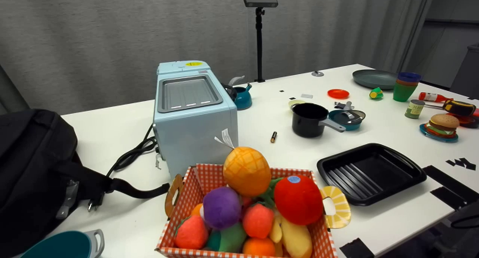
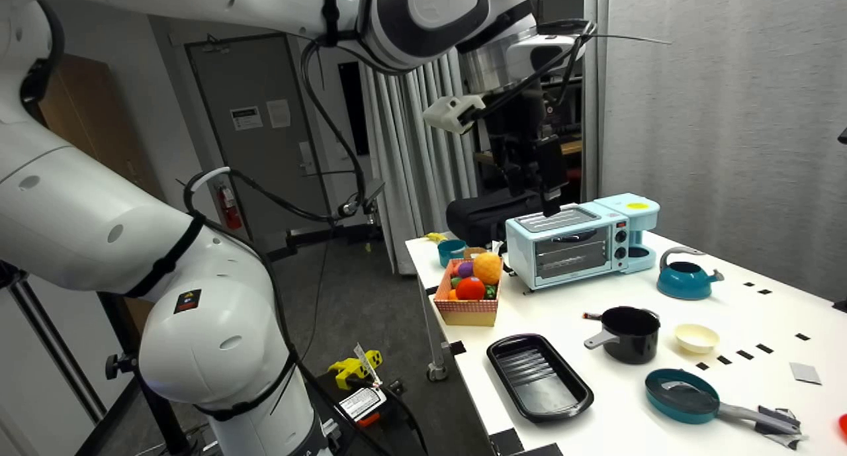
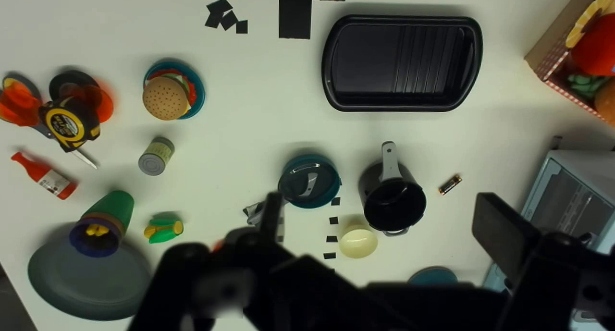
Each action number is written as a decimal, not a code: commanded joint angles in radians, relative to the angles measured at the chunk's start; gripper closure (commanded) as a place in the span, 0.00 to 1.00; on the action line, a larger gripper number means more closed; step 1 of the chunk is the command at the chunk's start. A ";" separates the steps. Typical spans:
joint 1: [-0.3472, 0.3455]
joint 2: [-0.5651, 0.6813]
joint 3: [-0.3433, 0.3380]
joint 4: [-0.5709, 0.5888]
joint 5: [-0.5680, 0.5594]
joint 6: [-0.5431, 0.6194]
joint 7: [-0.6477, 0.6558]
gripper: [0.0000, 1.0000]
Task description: Pick up the lid and close the pot
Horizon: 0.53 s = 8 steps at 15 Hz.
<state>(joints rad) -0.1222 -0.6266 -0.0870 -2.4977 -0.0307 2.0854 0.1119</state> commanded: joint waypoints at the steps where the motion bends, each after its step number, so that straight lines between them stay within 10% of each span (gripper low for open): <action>1: 0.038 0.062 0.144 0.077 0.032 -0.023 0.166 0.00; 6: 0.067 0.257 0.371 0.266 -0.013 -0.058 0.465 0.00; 8: 0.089 0.185 0.341 0.181 -0.004 -0.006 0.427 0.00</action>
<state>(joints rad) -0.0582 -0.4425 0.2768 -2.3160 -0.0232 2.0811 0.5323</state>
